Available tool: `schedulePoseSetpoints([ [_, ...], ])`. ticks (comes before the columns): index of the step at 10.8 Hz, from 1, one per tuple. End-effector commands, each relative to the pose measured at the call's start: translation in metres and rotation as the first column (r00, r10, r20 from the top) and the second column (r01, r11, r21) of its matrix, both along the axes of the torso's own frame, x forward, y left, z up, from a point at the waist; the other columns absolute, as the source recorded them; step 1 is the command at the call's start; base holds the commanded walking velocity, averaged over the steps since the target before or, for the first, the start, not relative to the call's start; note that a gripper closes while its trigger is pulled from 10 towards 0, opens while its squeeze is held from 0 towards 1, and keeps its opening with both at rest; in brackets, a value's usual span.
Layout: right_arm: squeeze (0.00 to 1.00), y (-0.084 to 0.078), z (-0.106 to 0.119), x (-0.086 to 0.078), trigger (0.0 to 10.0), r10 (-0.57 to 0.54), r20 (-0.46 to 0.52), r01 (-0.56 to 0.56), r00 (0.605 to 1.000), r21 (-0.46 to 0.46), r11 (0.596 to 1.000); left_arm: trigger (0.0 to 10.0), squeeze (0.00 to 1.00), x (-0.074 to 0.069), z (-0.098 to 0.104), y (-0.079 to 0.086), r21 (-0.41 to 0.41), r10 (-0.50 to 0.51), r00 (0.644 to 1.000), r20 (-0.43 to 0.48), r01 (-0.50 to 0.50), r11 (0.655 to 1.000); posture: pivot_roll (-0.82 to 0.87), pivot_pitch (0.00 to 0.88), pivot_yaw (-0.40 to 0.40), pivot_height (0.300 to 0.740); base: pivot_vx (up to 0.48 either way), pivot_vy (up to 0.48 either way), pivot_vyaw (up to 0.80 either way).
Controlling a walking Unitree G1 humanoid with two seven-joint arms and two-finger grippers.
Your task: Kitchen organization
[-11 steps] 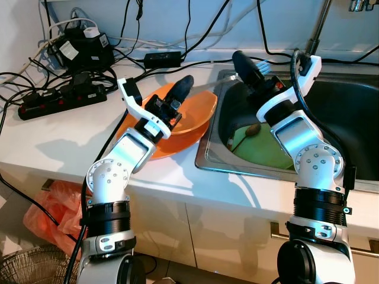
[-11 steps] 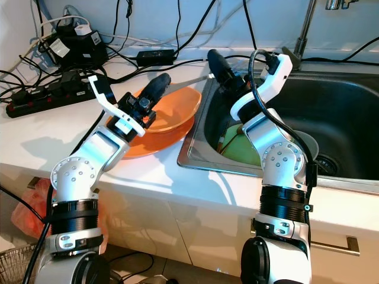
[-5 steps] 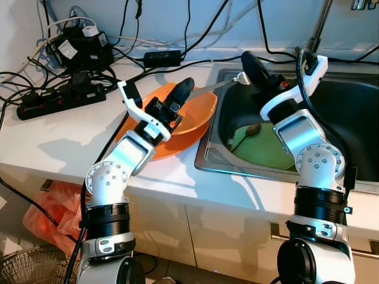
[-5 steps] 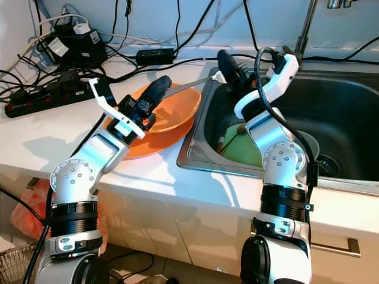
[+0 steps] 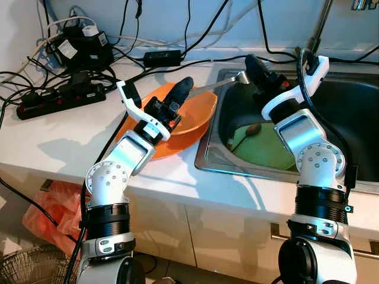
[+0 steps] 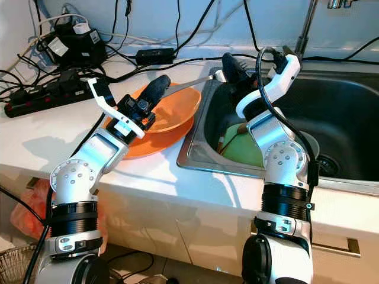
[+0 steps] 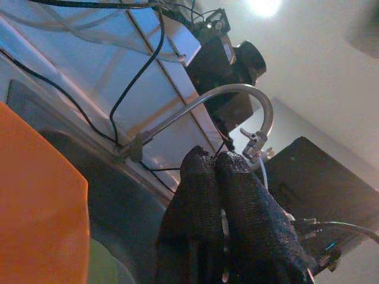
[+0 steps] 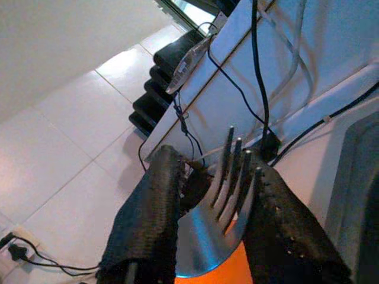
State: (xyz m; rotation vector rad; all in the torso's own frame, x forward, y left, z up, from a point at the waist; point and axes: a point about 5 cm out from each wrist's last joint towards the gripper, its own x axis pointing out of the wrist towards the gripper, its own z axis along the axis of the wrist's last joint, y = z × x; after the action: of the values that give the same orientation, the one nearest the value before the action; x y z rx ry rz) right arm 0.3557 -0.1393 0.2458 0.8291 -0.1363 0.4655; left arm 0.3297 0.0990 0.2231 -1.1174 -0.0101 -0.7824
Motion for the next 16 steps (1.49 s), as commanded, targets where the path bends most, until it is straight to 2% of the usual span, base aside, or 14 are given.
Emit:
schedulePoseSetpoints([
  [1,0.00,0.010,0.010,0.000,0.0,0.035,0.030,-0.036,0.999,0.006,0.999,0.0,0.00,0.001,-0.005,0.000,0.045,0.022,1.000,-0.021,-0.021,0.999,0.06,0.036,0.115,0.740,0.000,0.000,0.00],
  [2,0.00,0.011,0.009,0.000,0.0,0.036,0.029,-0.037,0.999,0.007,0.999,0.0,0.00,0.001,-0.006,0.000,0.048,0.023,0.999,-0.023,-0.022,0.999,0.06,0.038,0.117,0.740,0.000,0.000,0.00],
  [3,0.00,0.011,0.009,0.000,0.0,0.037,0.028,-0.037,0.999,0.007,0.999,0.6,0.00,0.001,-0.007,-0.001,0.059,0.020,0.999,-0.026,-0.018,0.998,0.06,0.037,0.115,0.740,0.000,0.000,0.00],
  [4,0.00,0.011,0.009,0.000,0.0,0.039,0.028,-0.039,0.999,0.009,0.999,0.7,0.00,0.001,-0.007,-0.001,0.066,0.019,0.999,-0.026,-0.017,0.998,0.06,0.037,0.115,0.740,0.000,0.000,0.00],
  [5,0.00,0.011,0.009,0.000,0.0,0.040,0.028,-0.041,0.999,0.010,0.999,2.6,0.00,0.001,-0.008,-0.001,0.079,0.024,0.999,-0.027,-0.022,0.997,0.06,0.038,0.115,0.740,0.000,0.000,0.00],
  [6,0.00,0.011,0.009,0.000,0.0,0.040,0.029,-0.040,0.999,0.011,0.999,10.0,0.00,0.002,-0.010,-0.003,0.101,0.022,0.999,-0.036,-0.018,0.995,0.06,0.037,0.118,0.740,0.000,0.000,0.00],
  [7,0.00,0.011,0.009,0.000,0.0,0.039,0.029,-0.039,0.999,0.011,0.999,10.0,0.00,0.002,-0.013,-0.004,0.126,0.022,0.999,-0.046,-0.016,0.992,0.06,0.036,0.118,0.740,0.000,0.000,0.00],
  [8,0.00,0.011,0.009,0.000,0.0,0.038,0.032,-0.039,0.999,0.007,0.999,10.0,0.84,0.003,-0.016,-0.005,0.151,0.030,0.998,-0.059,-0.021,0.988,0.06,0.034,0.121,0.740,0.000,0.000,0.00],
  [9,0.00,0.011,0.009,0.000,0.0,0.037,0.032,-0.037,0.999,0.008,0.999,10.0,1.00,0.003,-0.017,-0.005,0.152,0.029,0.998,-0.061,-0.019,0.988,0.06,0.031,0.122,0.740,0.000,0.000,0.00],
  [11,0.00,0.009,0.009,0.000,0.0,0.030,0.031,-0.030,0.999,0.008,1.000,10.0,1.00,0.001,-0.017,-0.008,0.140,-0.007,0.998,-0.063,0.015,0.990,0.06,0.030,0.124,0.740,0.000,0.000,0.00],
  [14,0.00,0.007,0.009,0.001,0.0,0.014,0.021,-0.015,1.000,0.016,1.000,10.0,1.00,0.002,-0.018,-0.007,0.172,0.007,0.998,-0.064,0.004,0.985,0.06,0.037,0.125,0.740,0.000,0.000,0.00],
  [16,0.00,-0.003,0.007,0.005,0.0,-0.077,-0.002,0.077,0.997,0.020,0.997,10.0,1.00,-0.001,-0.020,-0.005,0.216,-0.003,0.999,-0.052,0.014,0.976,0.06,0.037,0.125,0.740,0.000,0.000,0.00],
])
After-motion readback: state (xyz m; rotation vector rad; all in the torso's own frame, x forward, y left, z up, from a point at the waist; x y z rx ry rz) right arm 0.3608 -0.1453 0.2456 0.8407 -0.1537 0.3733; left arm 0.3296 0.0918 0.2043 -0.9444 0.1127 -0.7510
